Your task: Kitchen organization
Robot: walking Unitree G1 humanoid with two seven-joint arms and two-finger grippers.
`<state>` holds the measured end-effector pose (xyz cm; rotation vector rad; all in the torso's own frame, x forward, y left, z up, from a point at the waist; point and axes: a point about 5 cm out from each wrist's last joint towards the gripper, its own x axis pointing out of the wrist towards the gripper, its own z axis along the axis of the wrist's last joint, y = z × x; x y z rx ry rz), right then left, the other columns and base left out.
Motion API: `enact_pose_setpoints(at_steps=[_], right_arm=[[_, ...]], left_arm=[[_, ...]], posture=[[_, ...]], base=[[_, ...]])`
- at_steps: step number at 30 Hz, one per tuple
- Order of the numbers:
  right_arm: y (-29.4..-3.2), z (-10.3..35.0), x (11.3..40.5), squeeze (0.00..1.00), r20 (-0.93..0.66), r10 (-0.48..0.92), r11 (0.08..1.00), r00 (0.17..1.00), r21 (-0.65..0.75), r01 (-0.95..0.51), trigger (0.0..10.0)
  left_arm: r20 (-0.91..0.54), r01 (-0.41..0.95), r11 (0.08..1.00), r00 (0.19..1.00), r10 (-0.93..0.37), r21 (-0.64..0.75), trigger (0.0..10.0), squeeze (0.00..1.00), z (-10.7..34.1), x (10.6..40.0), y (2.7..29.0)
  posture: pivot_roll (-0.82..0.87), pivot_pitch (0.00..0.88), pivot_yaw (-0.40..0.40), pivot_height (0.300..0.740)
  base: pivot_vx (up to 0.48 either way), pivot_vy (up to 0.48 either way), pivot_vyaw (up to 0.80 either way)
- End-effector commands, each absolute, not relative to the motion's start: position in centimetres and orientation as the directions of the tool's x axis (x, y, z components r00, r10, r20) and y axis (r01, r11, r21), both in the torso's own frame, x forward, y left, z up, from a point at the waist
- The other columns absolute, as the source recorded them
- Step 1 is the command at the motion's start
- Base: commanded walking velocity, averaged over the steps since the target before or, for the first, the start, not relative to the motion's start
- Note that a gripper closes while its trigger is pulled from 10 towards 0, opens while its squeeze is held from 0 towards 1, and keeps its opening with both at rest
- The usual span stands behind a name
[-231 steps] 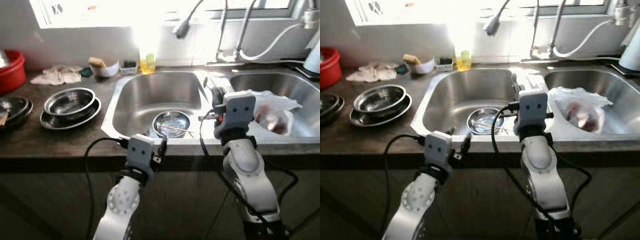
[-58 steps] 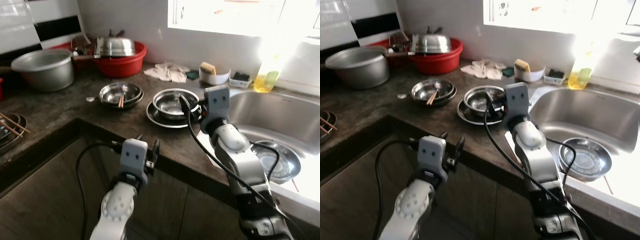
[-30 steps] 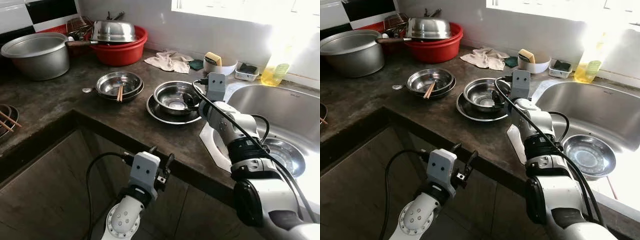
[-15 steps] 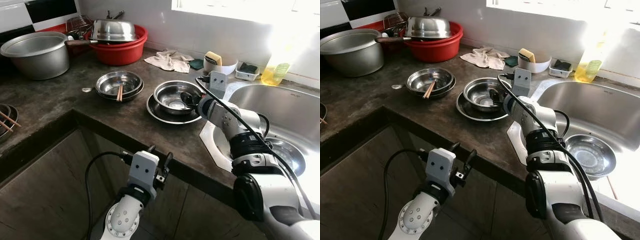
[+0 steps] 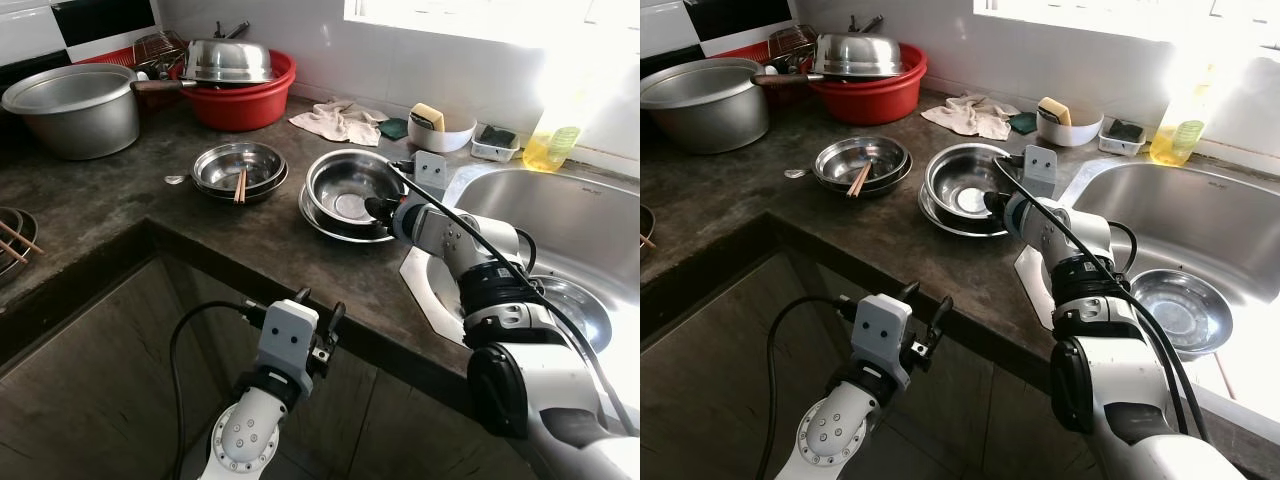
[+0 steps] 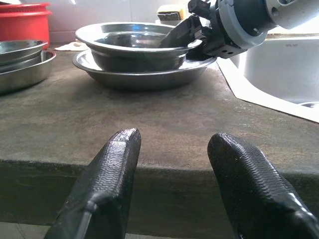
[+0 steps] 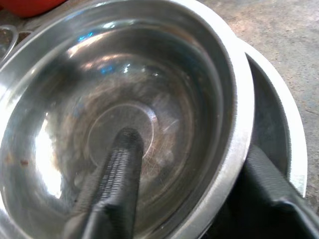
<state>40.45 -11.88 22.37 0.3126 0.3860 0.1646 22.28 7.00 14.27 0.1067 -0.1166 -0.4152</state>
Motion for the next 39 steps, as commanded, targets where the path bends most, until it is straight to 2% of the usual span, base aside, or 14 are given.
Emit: enact_pose_setpoints(at_steps=[1, 9, 12, 13, 17, 19, 20, 23, 32, 33, 35, 36, 39], right_arm=[[-11.9, 22.0, 40.4, 0.00, -0.376, 0.217, 0.936, 0.901, 0.341, -0.084, 0.0], [-12.1, 23.2, 40.7, 0.00, -0.316, 0.217, 0.902, 0.924, 0.427, -0.066, 0.0], [-12.4, 24.0, 40.6, 0.00, -0.256, 0.218, 0.857, 0.942, 0.511, -0.059, 0.0], [-12.5, 24.4, 40.5, 0.00, -0.211, 0.224, 0.813, 0.952, 0.578, -0.063, 0.0], [-12.8, 24.9, 40.2, 0.00, -0.150, 0.206, 0.753, 0.967, 0.655, -0.059, 0.0], [-13.1, 25.7, 39.5, 0.00, -0.028, 0.150, 0.794, 0.988, 0.599, -0.104, 0.0], [-13.0, 26.1, 38.8, 0.00, 0.056, 0.127, 0.846, 0.990, 0.515, -0.138, 0.0], [-12.5, 26.3, 37.8, 0.00, 0.134, 0.142, 0.871, 0.981, 0.453, -0.188, 0.0], [-12.8, 26.1, 33.6, 0.00, 0.325, 0.061, 0.985, 0.944, 0.133, -0.110, 0.0], [-13.0, 26.1, 32.4, 0.00, 0.371, 0.071, 0.996, 0.926, 0.032, -0.089, 0.0], [-13.0, 25.9, 31.8, 0.00, 0.386, 0.091, 0.996, 0.918, -0.018, -0.091, 0.0], [-13.2, 25.3, 30.3, 0.00, 0.413, 0.084, 0.996, 0.907, -0.065, -0.063, 0.0], [-13.6, 24.8, 29.1, 0.00, 0.416, 0.059, 0.997, 0.908, -0.071, -0.032, 0.0]], left_arm=[[0.093, 0.393, 0.910, 0.909, -0.406, 0.134, 10.0, 0.00, 14.2, 22.3, 7.0], [0.092, 0.390, 0.910, 0.910, -0.404, 0.141, 10.0, 0.00, 14.1, 22.5, 7.0], [0.092, 0.388, 0.911, 0.911, -0.403, 0.141, 10.0, 0.00, 14.1, 22.6, 7.1], [0.093, 0.388, 0.910, 0.911, -0.403, 0.143, 10.0, 0.00, 14.1, 22.6, 7.1], [0.095, 0.387, 0.911, 0.911, -0.402, 0.143, 10.0, 0.00, 14.1, 22.7, 7.1], [0.097, 0.386, 0.911, 0.911, -0.401, 0.145, 10.0, 0.00, 14.2, 22.8, 7.1], [0.098, 0.385, 0.911, 0.911, -0.400, 0.146, 10.0, 0.00, 14.2, 22.8, 7.2], [0.099, 0.382, 0.912, 0.912, -0.398, 0.147, 10.0, 0.00, 14.2, 22.9, 7.2], [0.113, 0.370, 0.918, 0.916, -0.386, 0.141, 10.0, 0.00, 14.7, 23.2, 7.5], [0.119, 0.360, 0.924, 0.919, -0.375, 0.129, 10.0, 0.00, 14.9, 23.3, 7.6], [0.124, 0.356, 0.926, 0.921, -0.370, 0.124, 10.0, 0.00, 15.0, 23.3, 7.7], [0.132, 0.345, 0.932, 0.924, -0.358, 0.112, 10.0, 0.00, 15.3, 23.5, 7.8], [0.144, 0.333, 0.939, 0.928, -0.343, 0.087, 10.0, 0.00, 15.7, 23.8, 7.9]], posture=[[0.06, 0.065, -0.053, 0.740], [0.07, 0.058, -0.052, 0.740], [0.07, 0.049, -0.049, 0.740], [0.07, 0.047, -0.051, 0.740], [0.06, 0.044, -0.046, 0.740], [0.06, 0.044, -0.044, 0.740], [0.07, 0.044, -0.043, 0.740], [0.06, 0.044, -0.038, 0.740], [0.06, 0.041, -0.030, 0.740], [0.06, 0.040, -0.029, 0.740], [0.06, 0.039, -0.026, 0.740], [0.06, 0.038, -0.021, 0.740], [0.06, 0.037, -0.017, 0.740]], base=[[0.000, 0.000, 0.00], [0.000, 0.000, 0.00], [0.000, 0.000, 0.00], [0.000, 0.000, 0.00], [0.000, 0.000, 0.00], [0.000, 0.000, 0.00], [0.000, 0.000, 0.00], [0.000, 0.000, 0.00], [0.000, 0.000, 0.00], [0.000, 0.000, 0.00], [0.000, 0.000, 0.00], [0.000, 0.000, 0.00], [0.000, 0.000, 0.00]])
